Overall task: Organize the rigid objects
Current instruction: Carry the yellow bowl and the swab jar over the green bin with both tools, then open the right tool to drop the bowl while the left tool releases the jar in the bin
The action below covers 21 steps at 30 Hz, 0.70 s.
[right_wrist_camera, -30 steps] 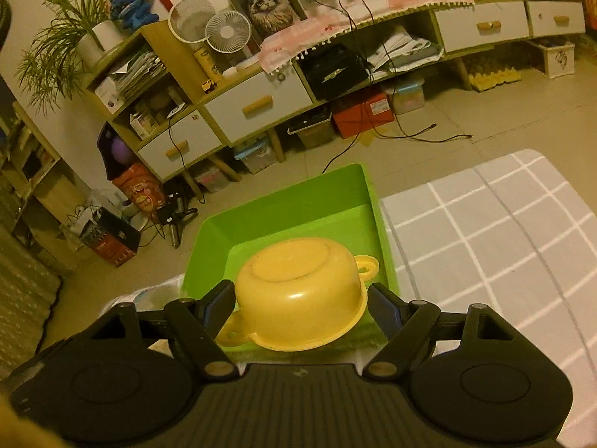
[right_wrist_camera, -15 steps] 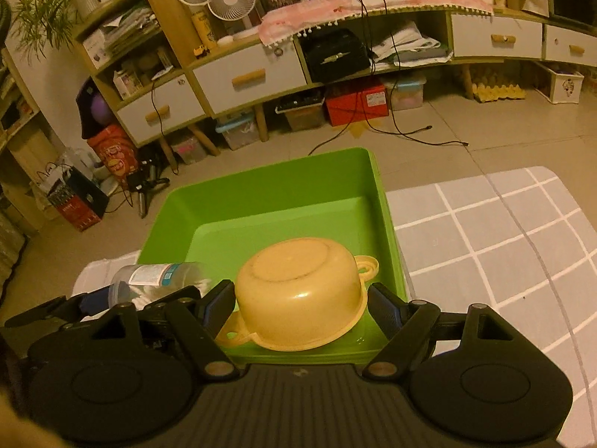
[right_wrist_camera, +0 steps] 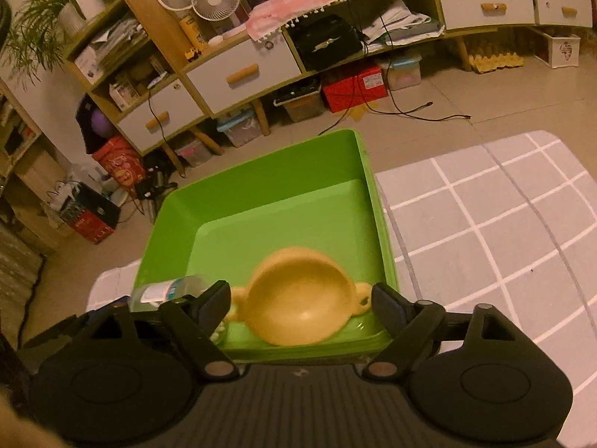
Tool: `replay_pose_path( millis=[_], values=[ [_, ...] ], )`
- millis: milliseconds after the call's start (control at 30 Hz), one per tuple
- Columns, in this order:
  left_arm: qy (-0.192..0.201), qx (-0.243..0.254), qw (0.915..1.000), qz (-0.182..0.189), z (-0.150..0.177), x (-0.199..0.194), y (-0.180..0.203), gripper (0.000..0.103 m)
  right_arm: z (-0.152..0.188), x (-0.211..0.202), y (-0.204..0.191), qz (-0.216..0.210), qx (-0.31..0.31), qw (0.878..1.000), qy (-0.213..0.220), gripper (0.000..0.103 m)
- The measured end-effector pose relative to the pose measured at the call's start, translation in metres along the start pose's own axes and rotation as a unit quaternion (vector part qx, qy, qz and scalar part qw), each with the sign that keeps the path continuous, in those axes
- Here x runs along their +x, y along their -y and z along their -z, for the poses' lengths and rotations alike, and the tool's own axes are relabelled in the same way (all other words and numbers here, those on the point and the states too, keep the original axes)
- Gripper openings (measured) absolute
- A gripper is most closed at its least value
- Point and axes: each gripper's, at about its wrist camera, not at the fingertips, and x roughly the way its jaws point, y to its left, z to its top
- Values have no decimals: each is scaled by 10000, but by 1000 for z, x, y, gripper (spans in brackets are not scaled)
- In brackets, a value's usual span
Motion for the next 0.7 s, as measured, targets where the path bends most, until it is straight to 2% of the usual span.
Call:
replay_pose_path(
  millis=[133, 700],
  values=[
    [63, -62, 10000, -44, -1, -5, 0, 101, 1, -8, -5, 37, -102, 9999, 52, 76],
    [285, -245, 9993, 48, -4, -46, -3, 101, 13, -58, -17, 201, -136, 9994, 251, 76]
  ],
)
